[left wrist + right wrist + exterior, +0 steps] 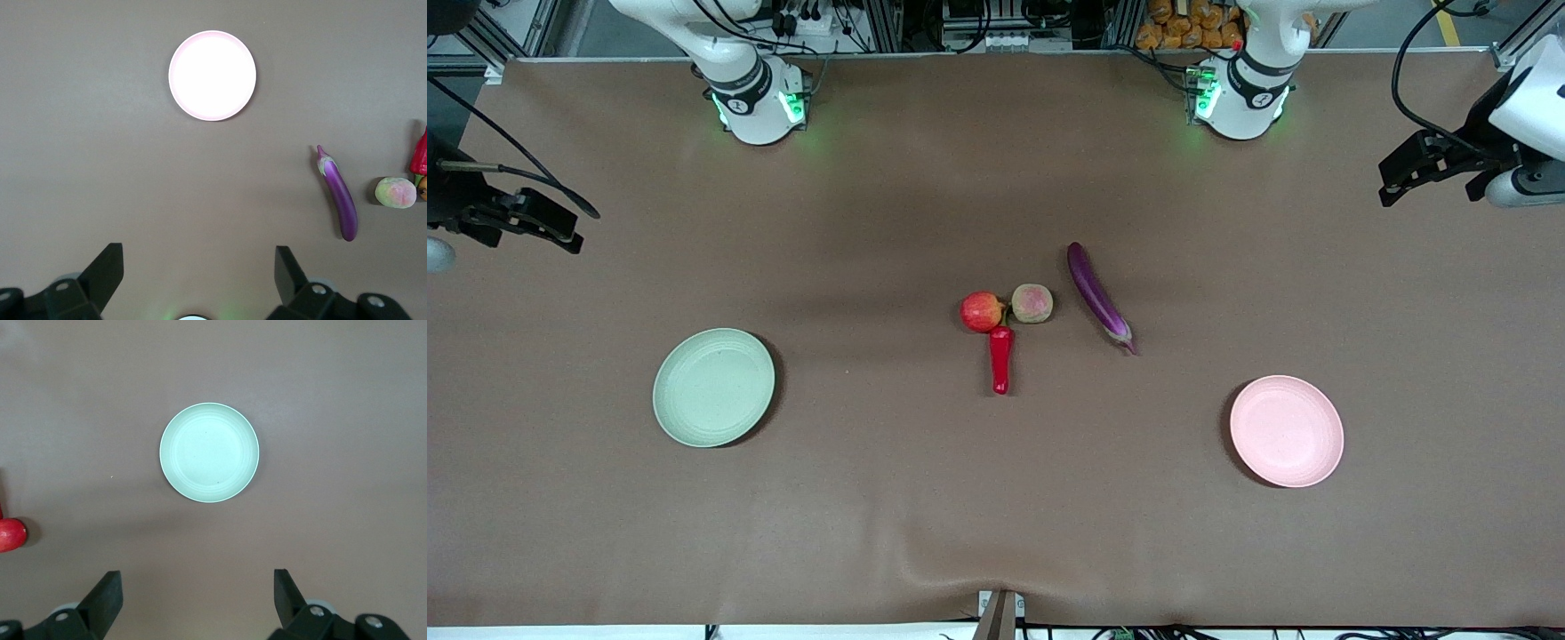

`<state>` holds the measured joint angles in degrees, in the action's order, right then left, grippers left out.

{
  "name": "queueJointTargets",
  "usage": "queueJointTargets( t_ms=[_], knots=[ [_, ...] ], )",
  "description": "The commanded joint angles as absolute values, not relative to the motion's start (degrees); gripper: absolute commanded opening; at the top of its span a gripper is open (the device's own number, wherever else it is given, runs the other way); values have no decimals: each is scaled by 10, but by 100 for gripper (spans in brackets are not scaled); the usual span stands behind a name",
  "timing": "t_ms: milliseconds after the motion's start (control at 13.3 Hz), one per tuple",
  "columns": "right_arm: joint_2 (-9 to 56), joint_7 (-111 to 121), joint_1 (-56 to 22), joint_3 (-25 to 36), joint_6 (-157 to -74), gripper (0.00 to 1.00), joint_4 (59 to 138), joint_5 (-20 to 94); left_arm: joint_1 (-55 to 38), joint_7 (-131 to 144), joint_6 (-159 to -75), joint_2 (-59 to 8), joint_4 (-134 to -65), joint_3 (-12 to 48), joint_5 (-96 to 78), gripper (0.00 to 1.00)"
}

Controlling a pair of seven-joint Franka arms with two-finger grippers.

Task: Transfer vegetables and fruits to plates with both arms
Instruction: 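Reach the left gripper down toward the purple eggplant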

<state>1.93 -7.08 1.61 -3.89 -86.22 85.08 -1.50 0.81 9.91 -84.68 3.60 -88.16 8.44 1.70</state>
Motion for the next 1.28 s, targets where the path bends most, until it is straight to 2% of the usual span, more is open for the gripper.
queueJointTargets(
  t_ms=[0,904,1205],
  knots=[
    [-35,-62,32,-54,-897,100,924,-25,11,85,-835,34,-871,86,20,100],
    [-33,-17,33,-53,-897,100,920,-21,19,84,-834,35,-870,83,20,100],
    [-32,-18,33,-52,-902,100,920,-21,17,85,-838,12,-866,83,23,100]
  ],
)
